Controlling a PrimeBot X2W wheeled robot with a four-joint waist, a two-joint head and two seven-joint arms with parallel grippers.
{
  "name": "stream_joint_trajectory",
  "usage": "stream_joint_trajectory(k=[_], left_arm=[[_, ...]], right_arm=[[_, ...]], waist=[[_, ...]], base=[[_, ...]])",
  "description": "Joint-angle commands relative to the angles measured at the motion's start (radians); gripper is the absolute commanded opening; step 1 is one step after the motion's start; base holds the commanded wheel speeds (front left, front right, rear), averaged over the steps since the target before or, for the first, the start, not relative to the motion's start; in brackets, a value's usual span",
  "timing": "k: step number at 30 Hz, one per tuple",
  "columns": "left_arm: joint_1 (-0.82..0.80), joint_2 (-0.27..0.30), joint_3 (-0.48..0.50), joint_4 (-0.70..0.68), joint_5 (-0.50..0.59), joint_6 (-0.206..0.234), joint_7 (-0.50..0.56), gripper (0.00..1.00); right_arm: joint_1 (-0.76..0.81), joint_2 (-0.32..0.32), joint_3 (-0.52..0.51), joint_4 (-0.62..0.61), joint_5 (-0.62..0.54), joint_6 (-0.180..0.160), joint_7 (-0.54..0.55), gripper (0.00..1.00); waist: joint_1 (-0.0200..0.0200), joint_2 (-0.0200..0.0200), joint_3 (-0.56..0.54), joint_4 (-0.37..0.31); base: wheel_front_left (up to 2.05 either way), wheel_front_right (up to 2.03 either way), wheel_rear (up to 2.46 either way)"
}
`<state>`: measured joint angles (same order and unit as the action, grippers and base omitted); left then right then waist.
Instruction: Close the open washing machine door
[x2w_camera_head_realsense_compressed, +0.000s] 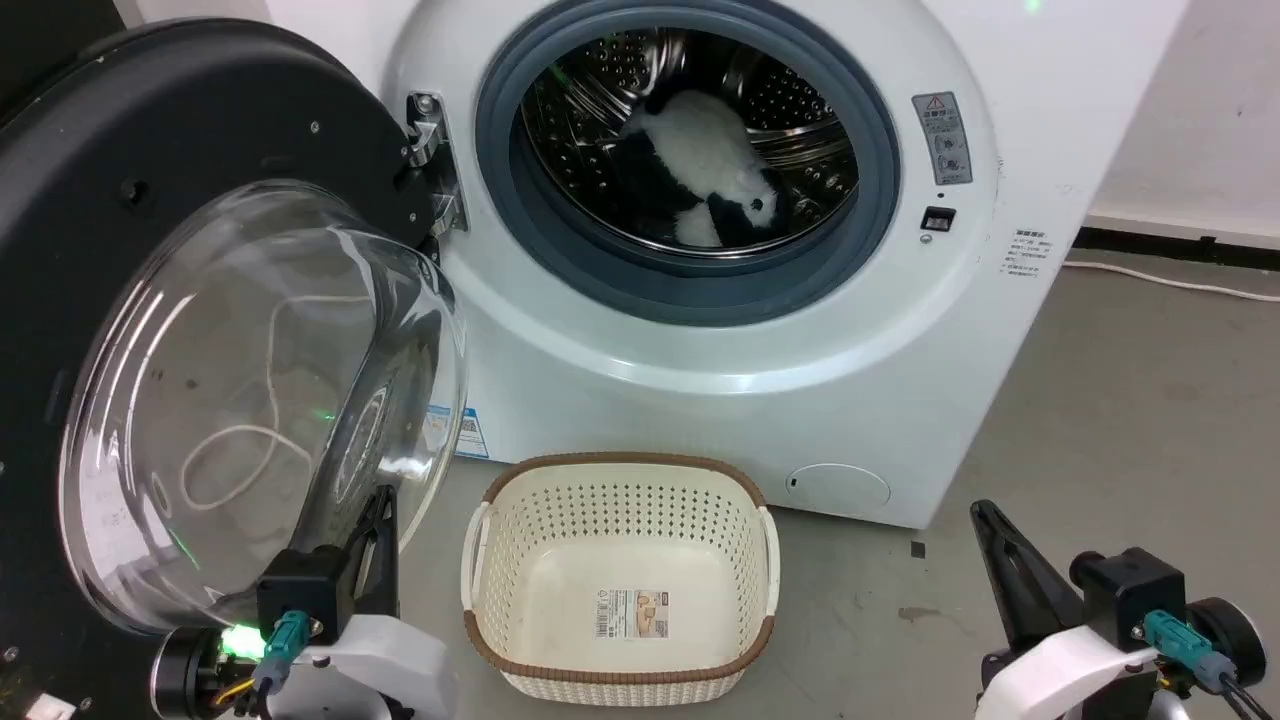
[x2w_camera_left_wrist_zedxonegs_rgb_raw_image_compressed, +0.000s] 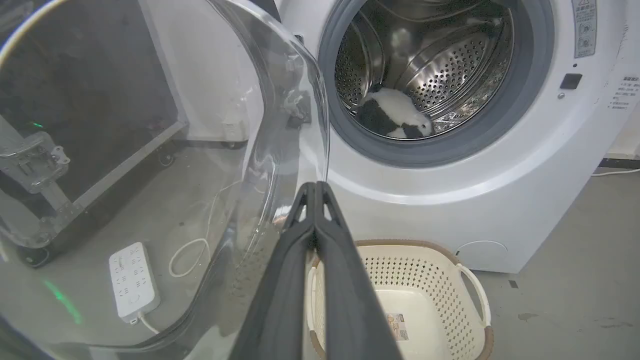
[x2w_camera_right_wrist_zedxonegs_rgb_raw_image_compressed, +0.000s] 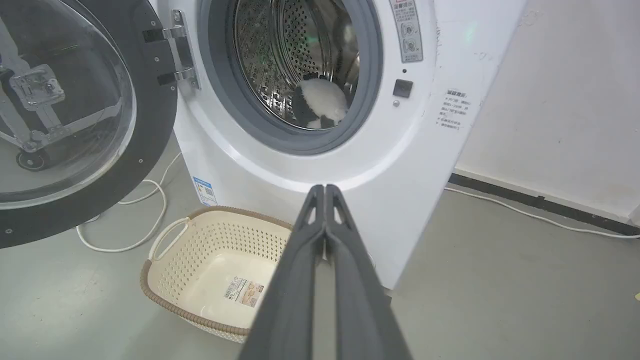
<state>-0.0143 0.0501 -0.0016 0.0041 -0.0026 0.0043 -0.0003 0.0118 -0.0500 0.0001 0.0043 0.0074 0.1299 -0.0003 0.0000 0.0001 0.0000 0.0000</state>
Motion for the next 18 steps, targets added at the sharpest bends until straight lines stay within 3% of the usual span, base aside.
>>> stream_joint_trajectory(k=[1,18], left_arm=[[0.014,0.000,0.002,-0.004,0.003,-0.004,0.000,0.00],[0.014,0.000,0.002,-0.004,0.003,-0.004,0.000,0.00]], right_arm=[[-0.012,0.000,0.000,-0.004,-0.007,0.001,0.000,0.00],[-0.012,0.000,0.000,-0.004,-0.007,0.001,0.000,0.00]], waist=[[0.0000,-0.0001,0.000,0.000],[0.0000,-0.0001,0.000,0.000]], base=[[0.00,0.00,0.00],[0.00,0.00,0.00]])
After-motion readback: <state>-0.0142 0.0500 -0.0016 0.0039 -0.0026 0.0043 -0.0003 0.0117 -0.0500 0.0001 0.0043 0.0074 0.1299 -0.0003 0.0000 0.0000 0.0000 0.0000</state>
